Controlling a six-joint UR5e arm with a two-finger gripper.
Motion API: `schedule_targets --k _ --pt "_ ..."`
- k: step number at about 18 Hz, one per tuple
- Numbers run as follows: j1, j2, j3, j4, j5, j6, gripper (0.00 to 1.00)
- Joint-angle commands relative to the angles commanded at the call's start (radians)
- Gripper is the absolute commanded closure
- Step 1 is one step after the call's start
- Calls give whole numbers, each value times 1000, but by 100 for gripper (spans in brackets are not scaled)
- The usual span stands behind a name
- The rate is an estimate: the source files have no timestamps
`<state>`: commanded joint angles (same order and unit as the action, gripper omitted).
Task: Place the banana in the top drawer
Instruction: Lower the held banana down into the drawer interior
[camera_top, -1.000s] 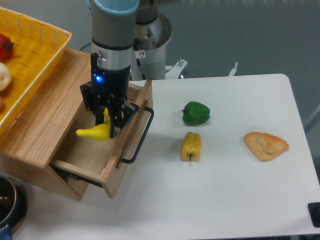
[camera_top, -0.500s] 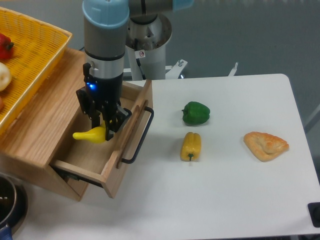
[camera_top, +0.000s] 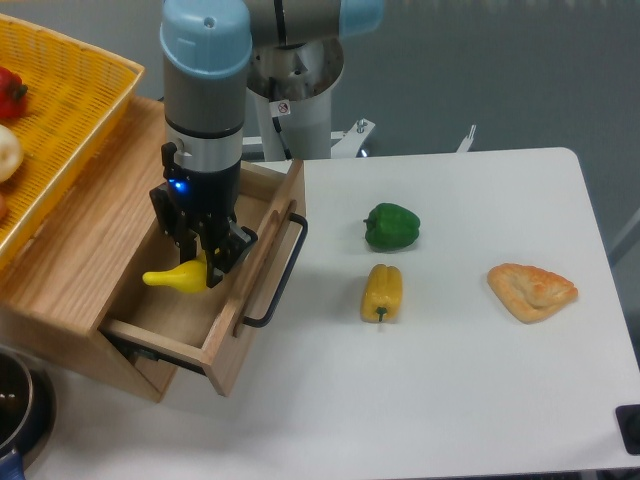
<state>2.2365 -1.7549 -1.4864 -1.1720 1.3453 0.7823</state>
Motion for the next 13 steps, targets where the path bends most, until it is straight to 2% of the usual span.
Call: schedule_targets --k 4,13 --pt "-23 -11 0 2 54 0 77" --pt "-23 -18 -2 3 58 0 76"
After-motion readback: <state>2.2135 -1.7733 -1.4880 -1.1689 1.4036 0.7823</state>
